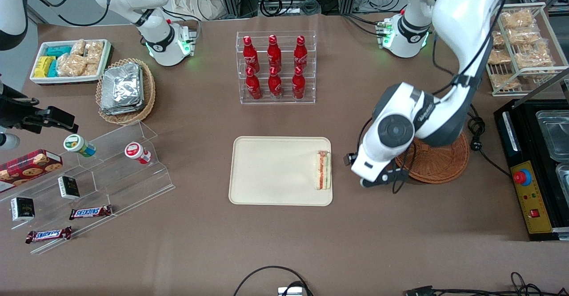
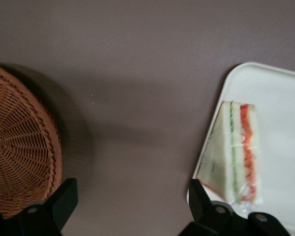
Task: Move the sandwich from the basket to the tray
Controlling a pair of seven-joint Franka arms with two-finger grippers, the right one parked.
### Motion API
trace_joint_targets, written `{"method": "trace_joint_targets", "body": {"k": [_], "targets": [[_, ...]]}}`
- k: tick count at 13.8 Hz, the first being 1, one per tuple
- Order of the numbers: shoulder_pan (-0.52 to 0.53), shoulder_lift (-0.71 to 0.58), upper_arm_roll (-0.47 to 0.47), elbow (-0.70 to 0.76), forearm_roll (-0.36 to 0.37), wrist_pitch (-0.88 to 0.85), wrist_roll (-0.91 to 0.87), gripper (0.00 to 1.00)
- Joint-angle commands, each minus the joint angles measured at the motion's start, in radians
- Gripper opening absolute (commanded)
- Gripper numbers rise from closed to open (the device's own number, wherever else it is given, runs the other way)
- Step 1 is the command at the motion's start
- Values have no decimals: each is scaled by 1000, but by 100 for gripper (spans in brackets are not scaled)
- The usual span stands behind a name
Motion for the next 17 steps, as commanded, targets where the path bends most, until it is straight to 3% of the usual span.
{"method": "trace_joint_targets", "body": {"k": [1, 5, 9, 13, 17], "targets": [[46, -254, -5, -351, -3, 156, -7, 100], [117, -280, -4, -304, -10, 29, 109, 100], [238, -293, -2, -169, -110, -175, 374, 100], [299, -267, 1, -41, -90, -322, 506, 100], [323, -242, 1, 26, -84, -341, 617, 100]]}}
